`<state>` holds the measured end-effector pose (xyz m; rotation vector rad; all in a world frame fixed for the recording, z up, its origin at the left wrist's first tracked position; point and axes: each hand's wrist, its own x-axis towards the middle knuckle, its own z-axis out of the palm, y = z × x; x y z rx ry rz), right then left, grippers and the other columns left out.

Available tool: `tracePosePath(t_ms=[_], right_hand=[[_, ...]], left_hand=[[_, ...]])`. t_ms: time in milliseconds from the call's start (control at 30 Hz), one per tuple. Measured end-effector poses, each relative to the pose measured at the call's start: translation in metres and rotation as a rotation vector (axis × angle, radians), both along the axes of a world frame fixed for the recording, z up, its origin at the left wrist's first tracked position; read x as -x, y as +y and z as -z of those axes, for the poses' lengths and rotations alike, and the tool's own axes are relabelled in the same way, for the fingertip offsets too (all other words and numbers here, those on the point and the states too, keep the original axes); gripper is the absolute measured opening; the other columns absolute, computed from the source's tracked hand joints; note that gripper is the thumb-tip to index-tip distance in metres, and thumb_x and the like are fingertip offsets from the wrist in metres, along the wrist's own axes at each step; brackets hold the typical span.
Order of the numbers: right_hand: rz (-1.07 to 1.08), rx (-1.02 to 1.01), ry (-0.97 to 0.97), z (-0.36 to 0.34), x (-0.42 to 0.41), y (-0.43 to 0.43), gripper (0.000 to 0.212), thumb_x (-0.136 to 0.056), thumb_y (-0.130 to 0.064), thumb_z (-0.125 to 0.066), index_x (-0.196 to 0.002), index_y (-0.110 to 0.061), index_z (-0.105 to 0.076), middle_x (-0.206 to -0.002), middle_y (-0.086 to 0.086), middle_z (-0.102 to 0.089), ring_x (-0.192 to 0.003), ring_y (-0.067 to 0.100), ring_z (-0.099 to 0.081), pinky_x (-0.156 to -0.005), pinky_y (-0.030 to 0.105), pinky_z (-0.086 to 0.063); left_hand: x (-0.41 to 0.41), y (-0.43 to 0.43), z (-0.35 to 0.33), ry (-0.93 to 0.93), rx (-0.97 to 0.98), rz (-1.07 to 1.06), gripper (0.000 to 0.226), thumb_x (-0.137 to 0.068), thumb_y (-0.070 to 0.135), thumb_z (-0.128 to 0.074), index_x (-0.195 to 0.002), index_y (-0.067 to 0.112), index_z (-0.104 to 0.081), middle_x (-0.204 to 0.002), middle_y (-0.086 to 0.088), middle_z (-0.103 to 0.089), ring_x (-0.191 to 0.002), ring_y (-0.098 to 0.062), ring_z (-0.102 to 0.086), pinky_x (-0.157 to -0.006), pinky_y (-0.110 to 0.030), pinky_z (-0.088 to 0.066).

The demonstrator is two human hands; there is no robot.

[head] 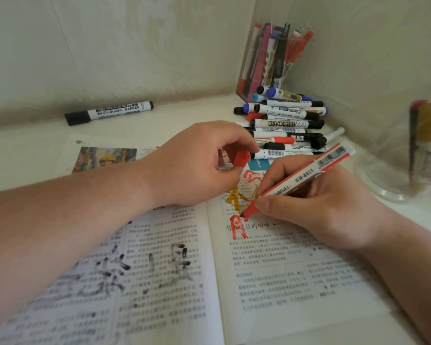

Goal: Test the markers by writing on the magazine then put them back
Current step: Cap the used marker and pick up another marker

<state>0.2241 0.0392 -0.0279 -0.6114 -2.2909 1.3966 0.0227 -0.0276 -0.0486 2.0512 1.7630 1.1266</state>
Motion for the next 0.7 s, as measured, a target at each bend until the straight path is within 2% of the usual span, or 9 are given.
tracePosePath(t_ms=[133,200,267,333,400,467,500,600,700], right_hand=[[-0.057,0.029,-0.041,-0.002,-0.001,-0.001,0.008,-0.072,-0.014,-0.078,-0.076,-0.011,-0.073,-0.079,0.02,-0.074,-0.073,0.048,-0.066,-0.06,0.046,-0.051],[-0.091,0.06,-0.052,-0.004,-0.001,0.0,0.007,-0.07,-0.009,-0.076,-0.069,-0.015,-0.072,-0.072,0.014,-0.074,-0.064,0.034,-0.067,-0.056,0.034,-0.05],[-0.113,0.084,-0.044,-0.005,-0.001,0.001,0.019,-0.071,0.002,-0.074,-0.062,-0.014,-0.067,-0.06,0.003,-0.07,-0.052,0.011,-0.061,-0.05,0.017,-0.044],[-0.103,0.097,-0.045,-0.005,-0.001,0.003,0.032,-0.075,0.018,-0.072,-0.06,-0.009,-0.062,-0.054,-0.003,-0.066,-0.046,0.002,-0.055,-0.047,0.01,-0.041],[-0.091,0.051,-0.046,-0.004,-0.001,0.004,0.03,-0.077,0.013,-0.073,-0.061,-0.01,-0.063,-0.057,0.003,-0.068,-0.049,0.006,-0.058,-0.049,0.014,-0.042],[-0.05,0.025,-0.023,-0.002,-0.003,0.008,0.011,-0.071,-0.003,-0.074,-0.066,-0.007,-0.065,-0.057,0.008,-0.067,-0.05,0.012,-0.056,-0.049,0.019,-0.04],[-0.008,0.032,0.009,-0.001,-0.005,0.012,0.008,-0.067,-0.006,-0.072,-0.066,-0.004,-0.064,-0.052,0.005,-0.063,-0.046,0.01,-0.051,-0.046,0.017,-0.037],[0.08,0.081,0.07,-0.001,-0.01,0.025,0.019,-0.055,-0.01,-0.07,-0.062,0.001,-0.057,-0.046,0.002,-0.052,-0.039,0.008,-0.04,-0.041,0.015,-0.03],[0.082,0.071,0.019,-0.002,-0.011,0.027,0.012,-0.058,-0.002,-0.064,-0.059,0.003,-0.054,-0.043,0.0,-0.053,-0.037,0.004,-0.042,-0.039,0.013,-0.031]], left_hand=[[0.0,0.0,0.001,-0.008,0.009,-0.001,0.033,-0.083,0.02,-0.071,-0.114,0.032,-0.068,-0.101,0.022,-0.066,-0.092,0.002,-0.062,-0.082,-0.022,-0.053],[0.0,0.0,0.001,-0.018,0.019,-0.005,0.033,-0.084,0.018,-0.074,-0.115,0.031,-0.068,-0.101,0.021,-0.067,-0.092,0.002,-0.063,-0.081,-0.022,-0.053],[0.0,0.0,0.002,-0.025,0.027,-0.009,0.034,-0.085,0.019,-0.075,-0.116,0.03,-0.069,-0.1,0.02,-0.068,-0.092,0.002,-0.063,-0.08,-0.021,-0.053],[0.0,0.0,0.002,-0.033,0.032,-0.009,0.034,-0.085,0.019,-0.075,-0.117,0.03,-0.069,-0.098,0.018,-0.068,-0.09,0.002,-0.063,-0.078,-0.02,-0.052],[-0.001,-0.001,0.001,-0.043,0.043,-0.009,0.034,-0.084,0.019,-0.076,-0.115,0.03,-0.068,-0.095,0.017,-0.068,-0.088,0.001,-0.063,-0.077,-0.019,-0.052],[-0.001,-0.001,0.001,-0.055,0.052,-0.005,0.034,-0.083,0.02,-0.077,-0.114,0.03,-0.068,-0.093,0.018,-0.068,-0.086,-0.001,-0.064,-0.077,-0.02,-0.052],[-0.002,-0.002,0.001,-0.061,0.056,-0.003,0.034,-0.083,0.021,-0.078,-0.114,0.03,-0.069,-0.092,0.018,-0.068,-0.085,-0.001,-0.064,-0.077,-0.02,-0.052],[-0.002,-0.003,-0.001,-0.057,0.066,-0.004,0.031,-0.081,0.027,-0.081,-0.109,0.033,-0.069,-0.09,0.022,-0.068,-0.085,-0.002,-0.065,-0.077,-0.018,-0.051],[-0.004,-0.004,-0.003,-0.051,0.062,-0.01,0.027,-0.078,0.033,-0.083,-0.102,0.035,-0.07,-0.088,0.022,-0.069,-0.086,-0.002,-0.065,-0.077,-0.019,-0.05]])
